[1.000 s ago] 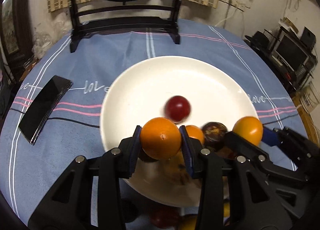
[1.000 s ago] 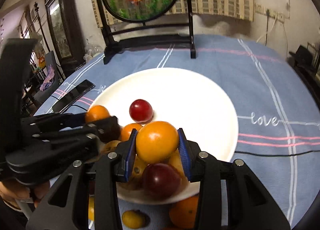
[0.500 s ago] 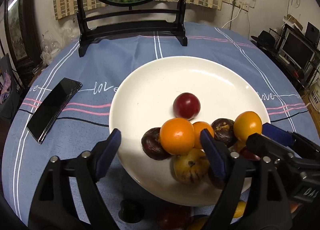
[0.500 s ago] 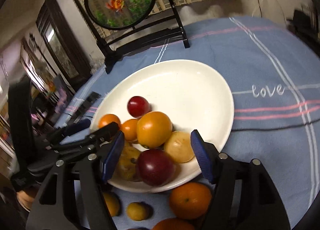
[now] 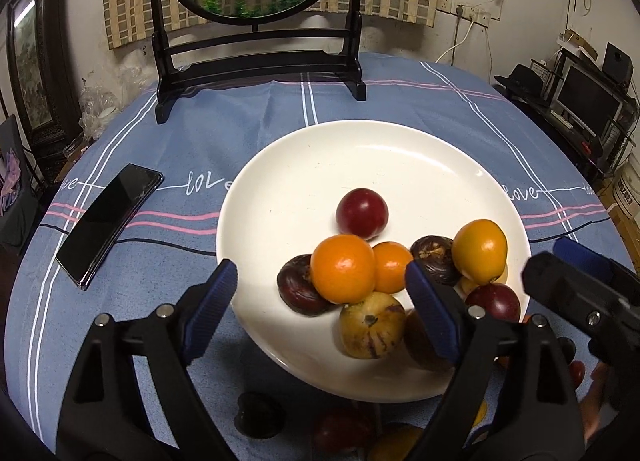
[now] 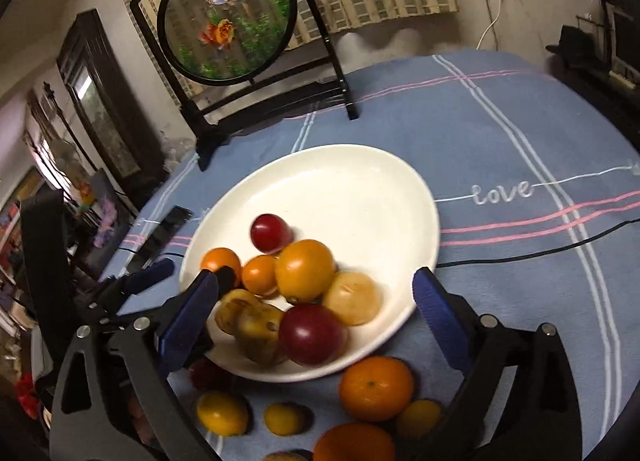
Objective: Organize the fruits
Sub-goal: 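Withdraw both open tools from the plate toward the remaining fruits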
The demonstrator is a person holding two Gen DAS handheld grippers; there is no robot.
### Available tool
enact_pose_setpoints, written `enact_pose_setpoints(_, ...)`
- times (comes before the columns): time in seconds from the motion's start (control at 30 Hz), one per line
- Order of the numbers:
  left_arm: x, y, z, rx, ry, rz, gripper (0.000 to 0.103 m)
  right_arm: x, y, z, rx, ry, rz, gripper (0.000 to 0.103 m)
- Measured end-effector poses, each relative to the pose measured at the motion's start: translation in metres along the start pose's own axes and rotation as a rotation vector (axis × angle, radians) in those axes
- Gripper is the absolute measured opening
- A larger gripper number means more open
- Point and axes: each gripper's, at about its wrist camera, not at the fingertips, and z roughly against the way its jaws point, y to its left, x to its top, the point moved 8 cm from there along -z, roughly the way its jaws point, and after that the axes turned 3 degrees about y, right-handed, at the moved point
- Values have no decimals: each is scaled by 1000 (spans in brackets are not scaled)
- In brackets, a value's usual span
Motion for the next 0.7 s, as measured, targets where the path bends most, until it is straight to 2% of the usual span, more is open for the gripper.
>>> enact_pose_setpoints(0.1, -1, -1, 0, 0, 2, -3, 87, 5, 0, 7, -61, -50, 73, 98)
enact_pose_setpoints(0.2, -1, -1, -1, 2, 6, -8, 87, 4, 0, 8, -120, -47, 136, 98)
enact_pose_setpoints(0.3, -2, 0, -1, 3, 8, -6, 88, 0, 1, 1, -114, -1, 155, 98)
enact_pose_setpoints(0.53, -4, 11, 5, 6, -1, 36, 87, 1, -6, 4, -161, -36, 166, 96)
enact_pose_setpoints(0.7, -20, 25, 21, 14, 1, 77, 87, -3, -11, 11, -144, -57, 148, 96)
